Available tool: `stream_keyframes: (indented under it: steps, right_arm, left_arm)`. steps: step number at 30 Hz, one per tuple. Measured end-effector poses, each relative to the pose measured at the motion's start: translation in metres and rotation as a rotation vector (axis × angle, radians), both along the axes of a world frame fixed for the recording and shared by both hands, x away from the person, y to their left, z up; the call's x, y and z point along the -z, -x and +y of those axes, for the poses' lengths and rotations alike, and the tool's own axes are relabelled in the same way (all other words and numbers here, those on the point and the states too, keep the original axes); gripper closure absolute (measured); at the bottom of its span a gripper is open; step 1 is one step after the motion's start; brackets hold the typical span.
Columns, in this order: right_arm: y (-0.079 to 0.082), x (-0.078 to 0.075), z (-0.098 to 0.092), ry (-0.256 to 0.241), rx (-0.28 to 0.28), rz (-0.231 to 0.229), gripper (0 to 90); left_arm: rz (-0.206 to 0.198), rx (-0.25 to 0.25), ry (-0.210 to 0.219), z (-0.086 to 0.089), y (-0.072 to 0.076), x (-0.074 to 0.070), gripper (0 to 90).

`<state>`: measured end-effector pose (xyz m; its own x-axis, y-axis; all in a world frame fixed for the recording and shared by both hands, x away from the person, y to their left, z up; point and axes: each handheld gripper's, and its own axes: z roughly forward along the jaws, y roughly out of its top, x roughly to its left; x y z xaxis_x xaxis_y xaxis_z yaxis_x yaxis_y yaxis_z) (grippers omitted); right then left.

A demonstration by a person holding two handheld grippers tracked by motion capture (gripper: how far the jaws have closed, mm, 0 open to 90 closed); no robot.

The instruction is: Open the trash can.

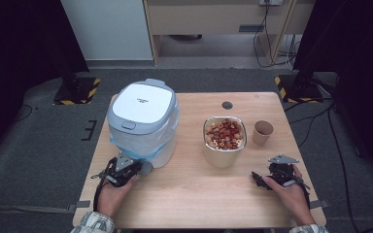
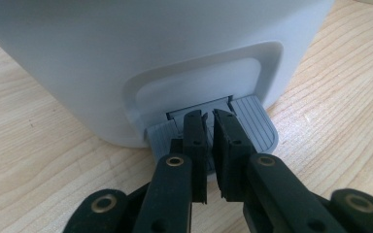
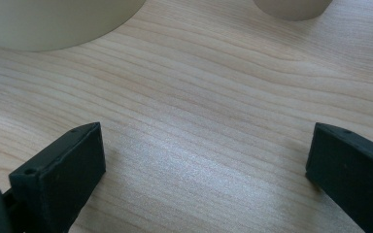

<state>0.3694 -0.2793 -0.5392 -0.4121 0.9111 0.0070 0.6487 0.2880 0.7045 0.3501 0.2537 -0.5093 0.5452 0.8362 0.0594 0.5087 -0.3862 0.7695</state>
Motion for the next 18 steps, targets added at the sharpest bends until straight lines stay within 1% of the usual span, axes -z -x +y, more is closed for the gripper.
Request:
stream_keyframes:
  steps: [7,10,13,18]
  right_arm:
    - [0.0001,0.0,-0.0001,0.001,-0.001,-0.001,0.9]
    - [0.0001,0.0,-0.0002,0.002,-0.002,-0.001,0.9]
    - [0.0001,0.0,-0.0001,0.002,-0.001,-0.001,0.9]
    - [0.0001,0.0,-0.0001,0.002,-0.001,-0.001,0.9]
  left_arm:
    - [0.007,-0.001,-0.001,-0.0003,-0.0006,0.0002,83.7]
    - [0.018,-0.003,0.003,-0.0002,-0.0015,0.0003,84.0]
    - [0.016,-0.003,-0.015,-0.0032,-0.0022,0.0004,85.7]
    - [0.021,-0.006,-0.014,-0.0032,-0.0028,0.0012,85.7]
